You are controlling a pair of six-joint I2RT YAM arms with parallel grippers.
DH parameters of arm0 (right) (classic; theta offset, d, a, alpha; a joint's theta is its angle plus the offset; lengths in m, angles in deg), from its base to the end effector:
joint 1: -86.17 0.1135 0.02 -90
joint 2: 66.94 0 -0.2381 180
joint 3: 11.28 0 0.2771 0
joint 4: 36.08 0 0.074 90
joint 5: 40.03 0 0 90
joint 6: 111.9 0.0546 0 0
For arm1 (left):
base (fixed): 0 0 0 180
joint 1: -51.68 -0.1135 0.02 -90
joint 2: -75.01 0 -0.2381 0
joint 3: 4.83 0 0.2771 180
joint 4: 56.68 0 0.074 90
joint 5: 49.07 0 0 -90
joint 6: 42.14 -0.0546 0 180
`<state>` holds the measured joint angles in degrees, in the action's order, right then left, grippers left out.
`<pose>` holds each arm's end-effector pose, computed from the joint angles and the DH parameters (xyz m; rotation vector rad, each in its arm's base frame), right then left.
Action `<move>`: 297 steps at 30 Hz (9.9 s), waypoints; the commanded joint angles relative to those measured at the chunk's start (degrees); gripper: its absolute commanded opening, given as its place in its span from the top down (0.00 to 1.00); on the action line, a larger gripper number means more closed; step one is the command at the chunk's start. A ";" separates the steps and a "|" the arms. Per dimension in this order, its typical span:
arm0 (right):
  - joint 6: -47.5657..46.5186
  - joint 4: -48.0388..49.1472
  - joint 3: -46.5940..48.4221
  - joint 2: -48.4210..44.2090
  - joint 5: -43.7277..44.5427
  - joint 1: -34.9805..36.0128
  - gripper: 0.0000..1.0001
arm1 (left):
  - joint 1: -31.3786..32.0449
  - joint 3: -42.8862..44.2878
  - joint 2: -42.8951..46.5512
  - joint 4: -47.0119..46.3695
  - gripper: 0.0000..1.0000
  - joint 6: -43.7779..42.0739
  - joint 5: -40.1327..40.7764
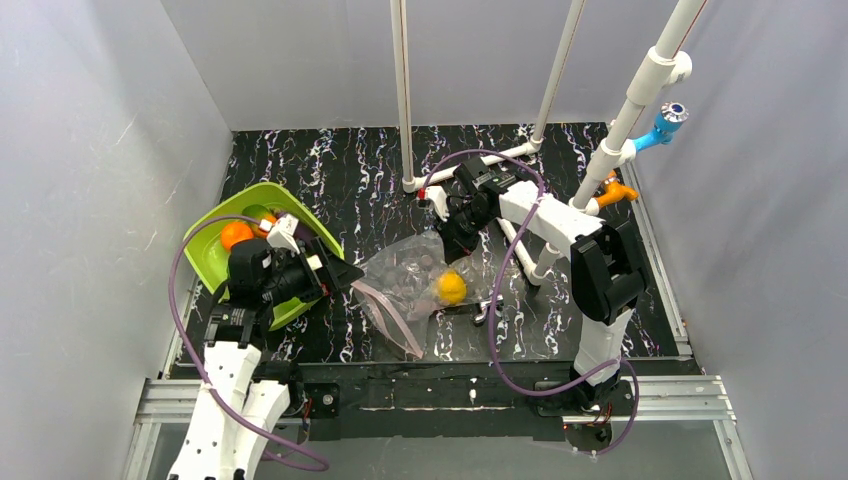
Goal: Open the zip-top bag and remove the fake food
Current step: Adjust the zipper food storage bag at the center of the board, then pick up the fake fruit from the zipper food storage bag.
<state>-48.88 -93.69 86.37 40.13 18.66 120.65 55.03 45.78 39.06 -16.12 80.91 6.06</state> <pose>0.3222 0.2557 0.1847 -1.4979 2.2217 0.7836 0.2000 -0.0430 0.2715 -0.1354 2.0789 -1.0096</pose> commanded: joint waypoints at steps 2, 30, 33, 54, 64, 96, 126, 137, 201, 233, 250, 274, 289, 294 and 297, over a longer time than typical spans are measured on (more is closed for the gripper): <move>1.22 -0.78 2.41 -2.50 -0.54 0.02 0.99 | 1.02 -1.88 2.41 -2.23 0.02 1.63 -2.13; 4.83 7.33 -4.14 -6.05 2.53 -2.20 0.99 | 24.68 -1.28 7.40 2.03 0.25 5.09 21.85; 5.01 7.71 -4.88 -6.40 2.10 -2.46 0.90 | 25.01 -2.78 5.86 1.49 0.32 7.42 19.21; -17.16 1.07 -13.74 -23.46 -12.97 -3.10 0.31 | 28.80 -13.35 2.77 -14.16 0.42 11.74 18.41; -31.58 14.17 -27.38 -25.64 1.22 1.92 0.20 | 28.80 -20.59 0.17 -32.96 0.63 17.44 19.15; -21.80 30.55 -32.63 -20.41 12.22 4.20 0.34 | 29.75 -19.68 8.97 -27.60 0.24 28.06 14.93; -17.58 28.40 -31.02 -20.92 6.37 2.18 0.41 | 46.22 -8.89 -16.55 -29.78 0.58 25.36 39.41; -17.33 28.98 -31.58 -22.54 5.02 0.68 0.37 | 46.14 -4.89 -4.54 -16.72 1.00 24.22 31.37; -20.48 -2.67 -17.20 -25.07 -11.29 -2.84 0.99 | 45.12 -2.43 9.92 11.40 1.00 18.75 45.74; -15.77 -5.26 -15.93 -17.64 -1.04 -6.82 0.99 | 41.93 -8.96 29.03 17.00 0.68 23.78 49.07; -14.50 -4.55 -15.89 -16.13 -2.87 -7.15 0.99 | 41.88 -15.92 8.98 -8.00 0.85 24.47 41.51; -22.25 -10.29 -8.18 -21.40 -7.08 -4.94 0.41 | 41.38 -28.35 -3.15 -45.51 0.44 10.17 44.67; -30.38 -2.16 0.50 -10.18 -2.54 -4.42 0.12 | 40.32 -27.84 -8.94 -53.81 0.45 6.67 41.96; -35.80 -2.77 -0.11 -5.82 2.94 -4.42 0.12 | 39.36 -27.74 -10.79 -56.03 0.49 5.97 40.98; -37.20 -3.36 -1.16 -4.86 4.87 -4.54 0.12 | 38.78 -27.61 -11.19 -56.09 0.50 5.77 40.18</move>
<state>-81.79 -97.21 84.73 35.34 20.17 115.97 94.75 17.52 28.24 -69.69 88.50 47.02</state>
